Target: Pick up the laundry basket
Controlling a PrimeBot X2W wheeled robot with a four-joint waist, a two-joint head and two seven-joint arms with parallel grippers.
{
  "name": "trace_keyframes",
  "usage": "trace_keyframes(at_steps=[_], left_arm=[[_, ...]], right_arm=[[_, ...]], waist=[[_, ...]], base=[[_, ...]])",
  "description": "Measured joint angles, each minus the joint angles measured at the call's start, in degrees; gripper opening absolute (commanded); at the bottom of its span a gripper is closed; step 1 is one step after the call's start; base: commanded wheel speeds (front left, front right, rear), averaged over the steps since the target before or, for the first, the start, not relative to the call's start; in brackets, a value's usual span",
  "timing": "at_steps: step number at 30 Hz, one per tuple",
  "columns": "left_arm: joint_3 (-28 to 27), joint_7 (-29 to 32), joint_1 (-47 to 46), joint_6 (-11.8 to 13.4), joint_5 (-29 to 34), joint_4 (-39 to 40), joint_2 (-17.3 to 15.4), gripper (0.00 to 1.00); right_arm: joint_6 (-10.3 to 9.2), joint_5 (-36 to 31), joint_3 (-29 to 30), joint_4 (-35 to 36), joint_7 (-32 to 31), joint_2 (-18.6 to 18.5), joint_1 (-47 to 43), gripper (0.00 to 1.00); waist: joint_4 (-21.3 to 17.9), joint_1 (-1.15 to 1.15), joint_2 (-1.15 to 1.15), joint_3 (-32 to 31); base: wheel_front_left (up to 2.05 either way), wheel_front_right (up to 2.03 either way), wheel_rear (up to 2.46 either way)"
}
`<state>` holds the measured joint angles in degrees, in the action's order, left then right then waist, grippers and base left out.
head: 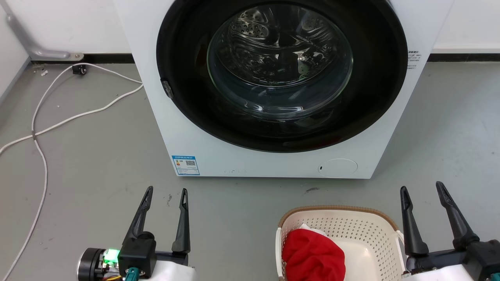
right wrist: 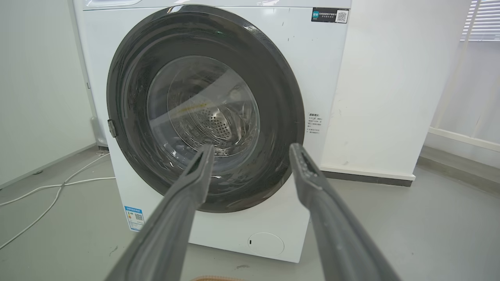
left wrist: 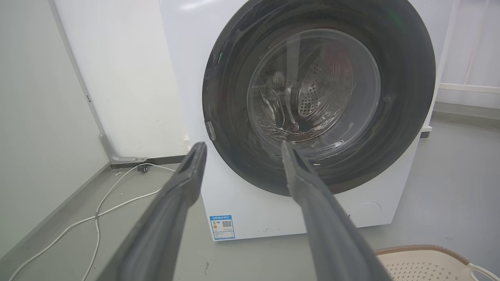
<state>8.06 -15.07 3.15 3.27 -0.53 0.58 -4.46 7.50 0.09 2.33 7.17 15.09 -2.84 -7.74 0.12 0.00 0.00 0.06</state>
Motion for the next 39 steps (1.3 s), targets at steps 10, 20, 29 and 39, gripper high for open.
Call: trace_keyframes(at_steps=[10, 20, 29, 39], left_arm=[[0.16, 0.00, -0.03, -0.41, 0.13, -0.34, 0.15, 1.00], [3.96, -0.01, -5.22, -5.54, -1.23, -5.71, 0.93, 1.00], [9.13, 0.00, -15.10, -9.04, -1.23, -16.39, 1.32, 1.00], [14.23, -0.01, -25.61, -10.46, -1.68, -29.04, 1.35, 1.00]], right_arm=[[0.00, -0.70, 1.43, -0.53, 0.00, 0.00, -0.14, 1.00], [0.00, -6.05, 7.26, -8.27, 0.00, -0.03, 2.55, 1.00], [0.01, -10.12, 12.43, -16.61, 0.00, -0.04, 11.13, 1.00], [0.01, -13.21, 15.80, -26.11, 0.01, -0.04, 19.68, 1.00]], waist=[[-0.16, 0.00, 0.00, 0.54], [-0.93, 0.00, 0.00, 4.31], [-2.43, 0.01, 0.00, 12.41], [-5.01, 0.01, 0.00, 22.77]], base=[[0.00, 0.00, 0.00], [0.00, 0.00, 0.00], [0.00, 0.00, 0.00], [0.00, 0.00, 0.00]])
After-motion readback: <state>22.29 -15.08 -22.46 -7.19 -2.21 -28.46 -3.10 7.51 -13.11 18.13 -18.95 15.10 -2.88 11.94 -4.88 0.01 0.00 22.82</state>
